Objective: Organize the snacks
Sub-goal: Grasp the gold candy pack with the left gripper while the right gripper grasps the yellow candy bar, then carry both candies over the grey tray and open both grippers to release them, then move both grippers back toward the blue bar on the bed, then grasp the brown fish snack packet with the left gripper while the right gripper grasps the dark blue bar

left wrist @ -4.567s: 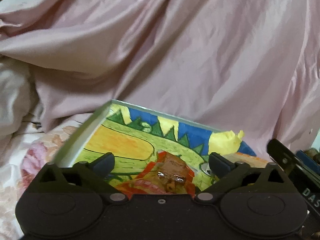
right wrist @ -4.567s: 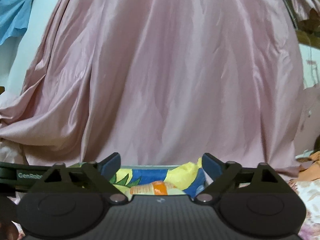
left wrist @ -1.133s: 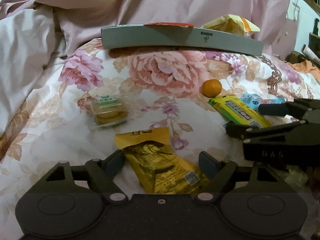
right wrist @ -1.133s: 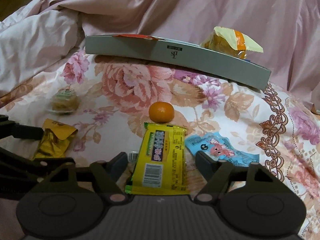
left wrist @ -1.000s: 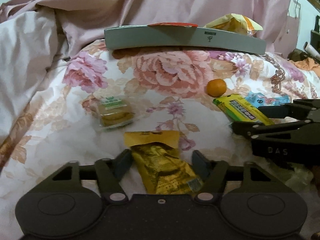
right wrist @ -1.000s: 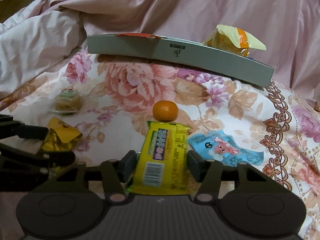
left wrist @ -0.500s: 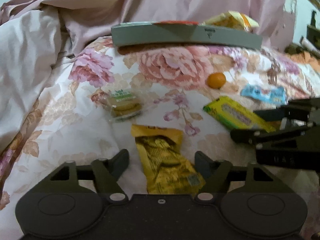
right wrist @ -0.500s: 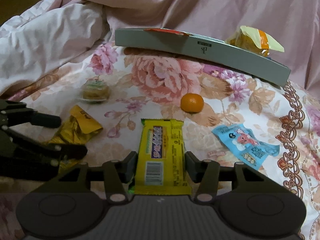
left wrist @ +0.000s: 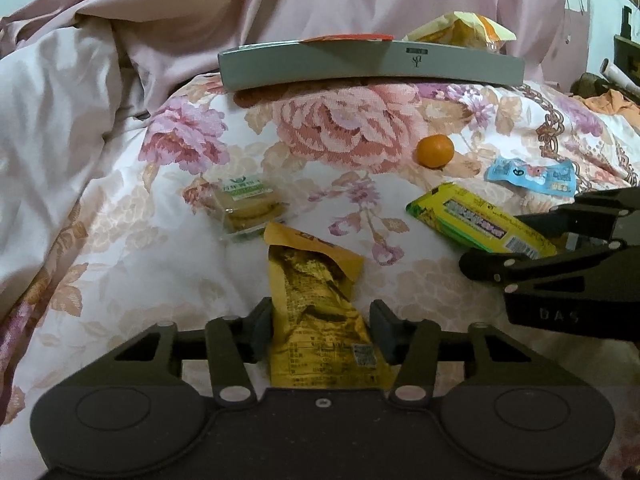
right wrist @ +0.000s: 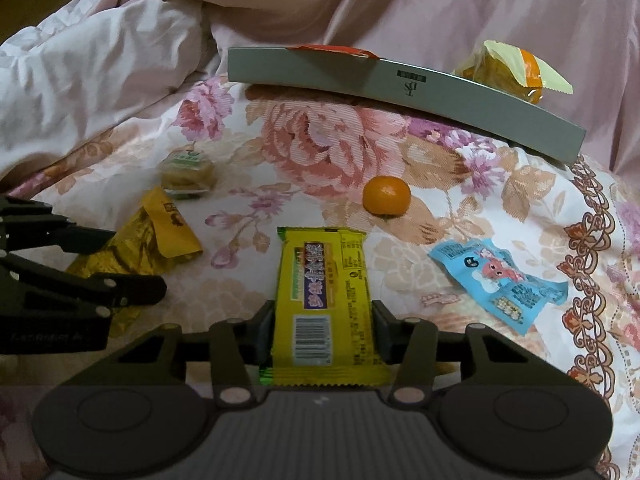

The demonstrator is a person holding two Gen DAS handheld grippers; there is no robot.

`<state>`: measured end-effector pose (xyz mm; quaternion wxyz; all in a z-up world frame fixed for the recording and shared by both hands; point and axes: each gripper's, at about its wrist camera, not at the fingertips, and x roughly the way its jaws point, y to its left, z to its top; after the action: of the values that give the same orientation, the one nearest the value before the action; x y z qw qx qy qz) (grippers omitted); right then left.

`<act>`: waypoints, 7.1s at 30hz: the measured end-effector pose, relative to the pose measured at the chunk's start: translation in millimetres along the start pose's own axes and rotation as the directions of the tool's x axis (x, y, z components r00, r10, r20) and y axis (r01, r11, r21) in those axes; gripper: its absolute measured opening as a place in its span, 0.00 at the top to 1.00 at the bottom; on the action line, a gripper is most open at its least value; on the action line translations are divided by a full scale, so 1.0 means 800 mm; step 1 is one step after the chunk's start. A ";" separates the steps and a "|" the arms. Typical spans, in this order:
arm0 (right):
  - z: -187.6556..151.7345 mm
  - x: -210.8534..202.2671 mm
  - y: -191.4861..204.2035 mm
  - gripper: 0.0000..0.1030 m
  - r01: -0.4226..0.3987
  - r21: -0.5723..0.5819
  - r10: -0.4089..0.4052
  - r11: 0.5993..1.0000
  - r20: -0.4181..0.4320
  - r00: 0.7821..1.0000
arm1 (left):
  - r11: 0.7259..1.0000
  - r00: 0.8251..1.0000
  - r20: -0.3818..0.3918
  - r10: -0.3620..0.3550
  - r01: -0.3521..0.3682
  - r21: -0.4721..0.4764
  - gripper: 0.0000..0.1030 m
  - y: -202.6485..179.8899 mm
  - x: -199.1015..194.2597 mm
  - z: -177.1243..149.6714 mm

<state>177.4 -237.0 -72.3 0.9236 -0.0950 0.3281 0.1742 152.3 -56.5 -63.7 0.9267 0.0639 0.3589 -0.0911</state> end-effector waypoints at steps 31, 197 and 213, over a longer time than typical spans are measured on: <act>-0.017 -0.012 0.049 0.49 0.336 -0.415 -0.280 0.845 0.192 0.941 | 0.979 0.973 0.178 -0.146 0.117 0.166 0.68 -0.035 -0.005 -0.009; -0.079 -0.107 -0.043 0.61 0.059 -0.248 -0.132 0.967 -0.290 0.948 | 0.983 0.975 -0.124 -0.184 0.180 -0.044 0.43 -0.143 0.031 0.034; -0.053 -0.081 -0.048 0.64 -0.031 -0.049 0.022 0.998 -0.169 0.985 | 0.984 0.978 -0.118 -0.175 0.169 -0.059 0.58 -0.050 0.015 0.028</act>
<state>120.6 -301.3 -61.0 0.8873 -0.1287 0.4017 0.1863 167.1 -100.9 -57.9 0.8928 0.0157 0.4216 -0.1579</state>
